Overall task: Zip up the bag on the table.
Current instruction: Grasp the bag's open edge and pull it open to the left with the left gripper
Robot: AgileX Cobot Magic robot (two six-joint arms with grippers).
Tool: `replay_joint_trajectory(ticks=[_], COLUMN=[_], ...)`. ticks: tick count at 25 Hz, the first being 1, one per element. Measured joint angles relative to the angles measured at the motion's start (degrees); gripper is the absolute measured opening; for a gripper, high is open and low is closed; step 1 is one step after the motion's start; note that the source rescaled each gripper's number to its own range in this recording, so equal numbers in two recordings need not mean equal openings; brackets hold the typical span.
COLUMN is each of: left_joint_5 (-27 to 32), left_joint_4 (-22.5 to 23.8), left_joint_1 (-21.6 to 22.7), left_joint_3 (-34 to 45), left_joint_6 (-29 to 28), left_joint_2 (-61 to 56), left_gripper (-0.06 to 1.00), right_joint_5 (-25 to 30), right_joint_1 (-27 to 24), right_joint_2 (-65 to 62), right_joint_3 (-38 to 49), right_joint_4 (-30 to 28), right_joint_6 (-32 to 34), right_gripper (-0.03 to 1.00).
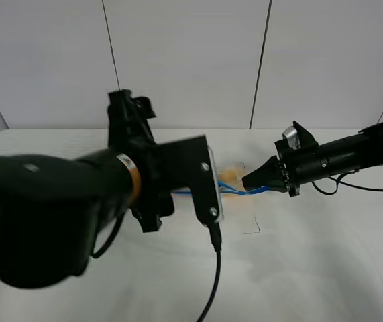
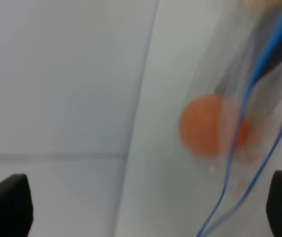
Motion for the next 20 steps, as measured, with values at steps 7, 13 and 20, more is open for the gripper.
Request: replay_joint_trajectory(ticks=[7, 13, 20], left_joint_5=[-0.7, -3.3, -3.3], left_joint_4=[15.2, 19.2, 19.5], left_joint_1=[-4.9, -6.2, -6.1], left_joint_3=[0.1, -1.4, -8.9], left_joint_6=[-12.7, -19.9, -20.5], left_joint_2=[9.3, 14.7, 22.1], left_gripper=[0.98, 0.98, 0.98], right_joint_5=[0.0, 0.0, 0.0], right_joint_1=[0.0, 0.0, 0.0], right_joint_2=[0.0, 0.0, 0.0], right_joint_3=[0.0, 0.0, 0.0], right_joint_4=[1.9, 2.3, 2.3], right_joint_6=[0.8, 0.8, 1.0], right_gripper=[0.0, 0.0, 0.0])
